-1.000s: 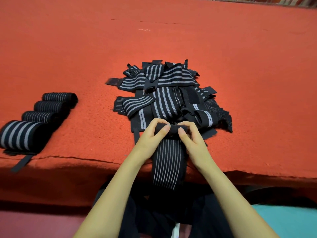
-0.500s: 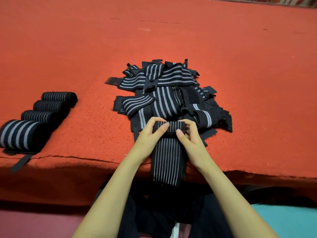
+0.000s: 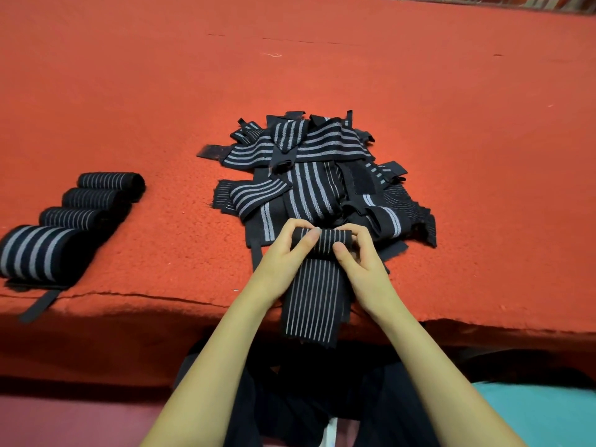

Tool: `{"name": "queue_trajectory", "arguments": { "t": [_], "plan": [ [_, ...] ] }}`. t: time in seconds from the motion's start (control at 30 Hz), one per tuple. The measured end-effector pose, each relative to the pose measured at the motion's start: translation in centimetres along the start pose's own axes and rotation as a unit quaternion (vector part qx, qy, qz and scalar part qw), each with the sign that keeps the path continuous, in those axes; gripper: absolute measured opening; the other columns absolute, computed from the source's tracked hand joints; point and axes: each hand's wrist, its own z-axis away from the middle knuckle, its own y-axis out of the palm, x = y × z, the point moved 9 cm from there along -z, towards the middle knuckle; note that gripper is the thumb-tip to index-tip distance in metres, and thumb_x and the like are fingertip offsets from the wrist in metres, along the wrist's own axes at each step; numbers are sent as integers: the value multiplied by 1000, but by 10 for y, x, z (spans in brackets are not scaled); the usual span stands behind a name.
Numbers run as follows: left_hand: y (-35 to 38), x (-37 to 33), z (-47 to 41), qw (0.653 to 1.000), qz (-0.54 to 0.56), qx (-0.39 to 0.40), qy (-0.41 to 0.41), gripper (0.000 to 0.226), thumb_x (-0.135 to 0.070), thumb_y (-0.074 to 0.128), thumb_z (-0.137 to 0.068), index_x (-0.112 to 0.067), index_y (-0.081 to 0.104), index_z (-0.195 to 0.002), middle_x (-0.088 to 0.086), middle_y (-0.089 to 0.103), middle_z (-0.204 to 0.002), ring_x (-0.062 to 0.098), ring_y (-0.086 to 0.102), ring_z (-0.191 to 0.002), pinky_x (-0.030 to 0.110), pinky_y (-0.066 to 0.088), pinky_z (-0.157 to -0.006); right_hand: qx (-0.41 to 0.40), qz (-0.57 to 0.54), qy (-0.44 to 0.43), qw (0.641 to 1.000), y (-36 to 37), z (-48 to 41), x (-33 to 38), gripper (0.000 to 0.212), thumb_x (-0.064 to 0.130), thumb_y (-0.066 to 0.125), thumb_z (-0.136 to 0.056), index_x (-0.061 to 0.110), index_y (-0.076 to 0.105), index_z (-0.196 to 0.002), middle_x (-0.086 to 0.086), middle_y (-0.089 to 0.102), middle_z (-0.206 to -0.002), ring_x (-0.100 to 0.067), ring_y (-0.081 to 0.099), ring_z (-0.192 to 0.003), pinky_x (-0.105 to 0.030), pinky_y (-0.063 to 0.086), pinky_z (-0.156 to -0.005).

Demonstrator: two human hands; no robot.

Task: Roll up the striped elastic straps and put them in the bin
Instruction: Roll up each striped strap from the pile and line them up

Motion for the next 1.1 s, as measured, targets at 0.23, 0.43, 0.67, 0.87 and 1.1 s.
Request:
{"name": "queue_trajectory", "arguments": {
  "t": [0.23,0.43,0.67,0.87,1.1],
  "plan": [
    [0,-6,2,999,7,15,45,18,-30,59,-91,-32,54,-109,-2,59,-116,13,57,-112,38,46,-101,-22,-2,35,999,-4,-1,-6,19,41,58,-90,41,54,-108,-19,62,-97,-23,56,-83,-45,49,-88],
    [0,0,0,1000,7,1,-9,27,-51,50,-94,-30,57,-109,-11,63,-109,4,58,-106,29,43,-97,-14,1,-7,1000,-3,1,2,26,10,51,-98,30,48,-114,12,57,-100,3,54,-83,-18,44,-81],
    [1,0,3,1000,-9,-15,-24,21,-43,38,-100,-29,45,-113,-12,57,-108,-5,51,-100,19,38,-87,28,-5,45,999,9,-4,-7,49,52,48,-90,26,36,-129,13,55,-118,5,53,-110,-20,40,-100],
    [9,1,0,1000,12,-3,-20,22,-60,34,-94,-43,37,-107,-3,53,-118,13,53,-112,33,39,-100,21,5,81,996,12,-10,-17,50,58,41,-91,29,26,-129,16,50,-114,-2,51,-109,-41,37,-110],
    [10,2,2,999,-19,21,-28,19,-46,39,-99,-35,40,-115,0,57,-120,10,56,-108,34,40,-102,19,-35,64,997,9,-8,-16,39,39,48,-90,21,34,-122,11,50,-112,4,50,-103,-29,39,-101]
  ]
}}
